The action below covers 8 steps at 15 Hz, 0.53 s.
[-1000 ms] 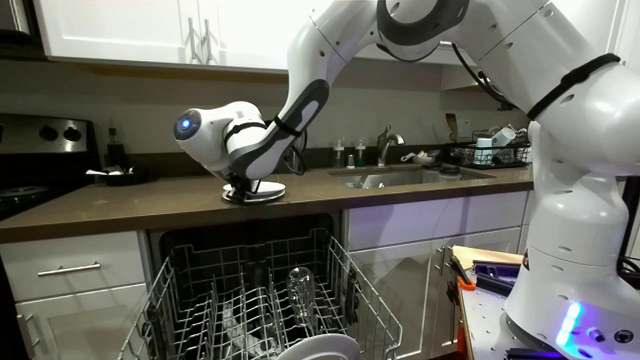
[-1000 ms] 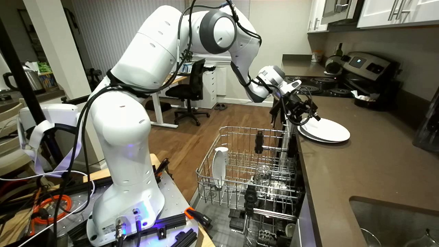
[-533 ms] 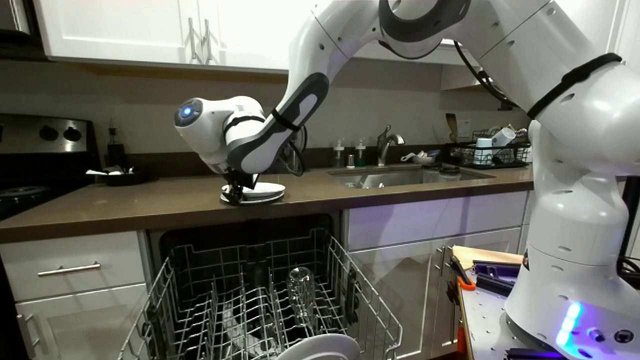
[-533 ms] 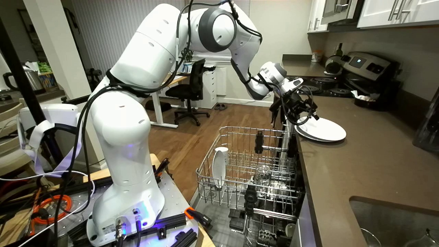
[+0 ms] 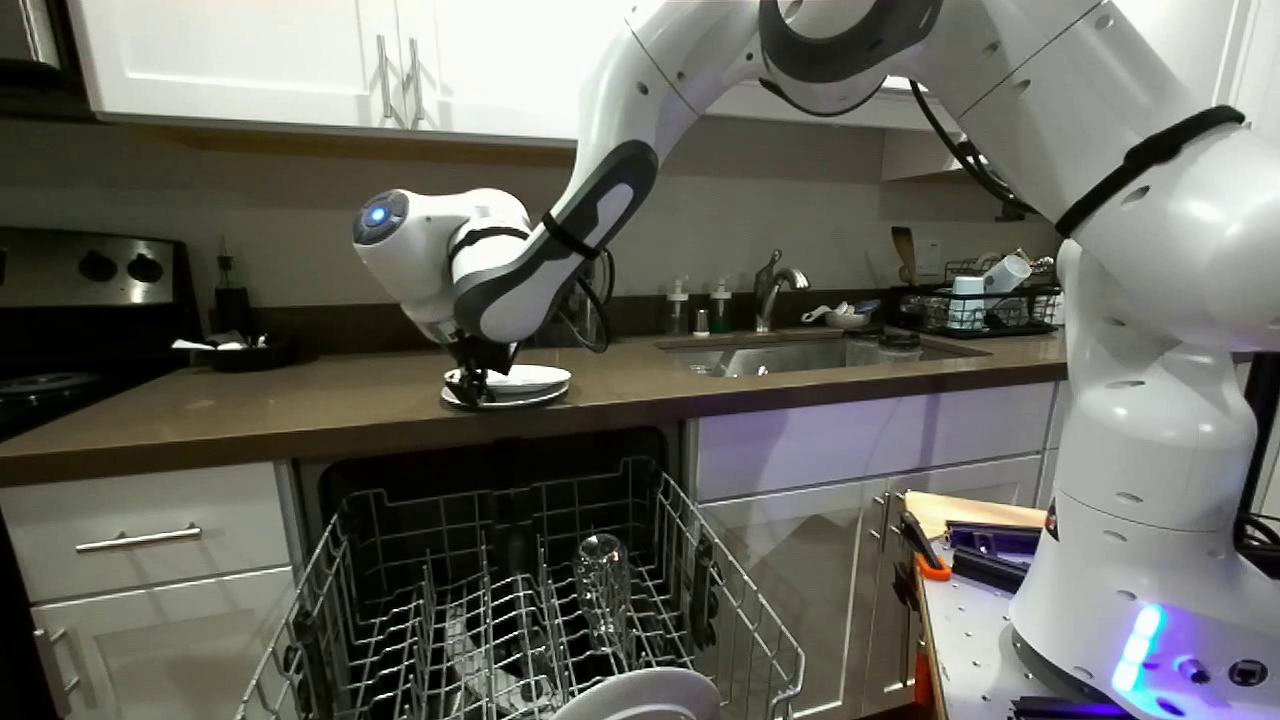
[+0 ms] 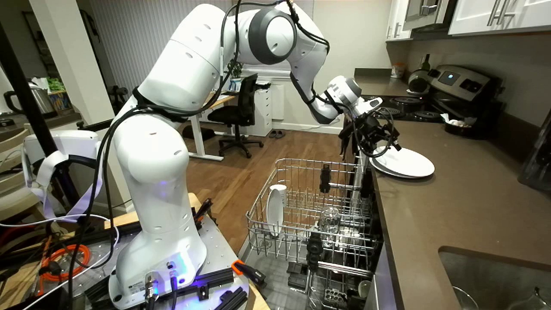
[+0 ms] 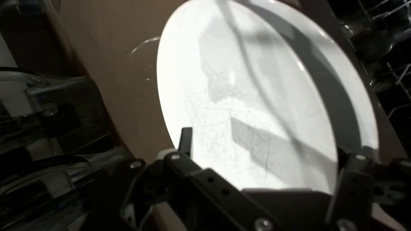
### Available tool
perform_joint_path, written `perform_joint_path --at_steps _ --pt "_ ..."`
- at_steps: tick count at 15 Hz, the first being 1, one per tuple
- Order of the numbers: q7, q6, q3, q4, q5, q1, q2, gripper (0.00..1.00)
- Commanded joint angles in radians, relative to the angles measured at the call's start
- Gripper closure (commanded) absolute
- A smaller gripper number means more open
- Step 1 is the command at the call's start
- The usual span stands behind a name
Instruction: Remove the plate from the dishwasher and put it on the counter
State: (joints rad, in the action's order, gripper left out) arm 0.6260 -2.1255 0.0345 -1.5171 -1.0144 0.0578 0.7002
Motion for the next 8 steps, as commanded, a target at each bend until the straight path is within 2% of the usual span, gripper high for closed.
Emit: perform_joint_path --at_steps 1,8 --pt "-0.047 -0.017 0.010 -0.017 0.043 -0.001 -0.028 0.12" --pt "-0.065 -0.028 0.010 -0.022 0.081 0.000 -0.042 0.14"
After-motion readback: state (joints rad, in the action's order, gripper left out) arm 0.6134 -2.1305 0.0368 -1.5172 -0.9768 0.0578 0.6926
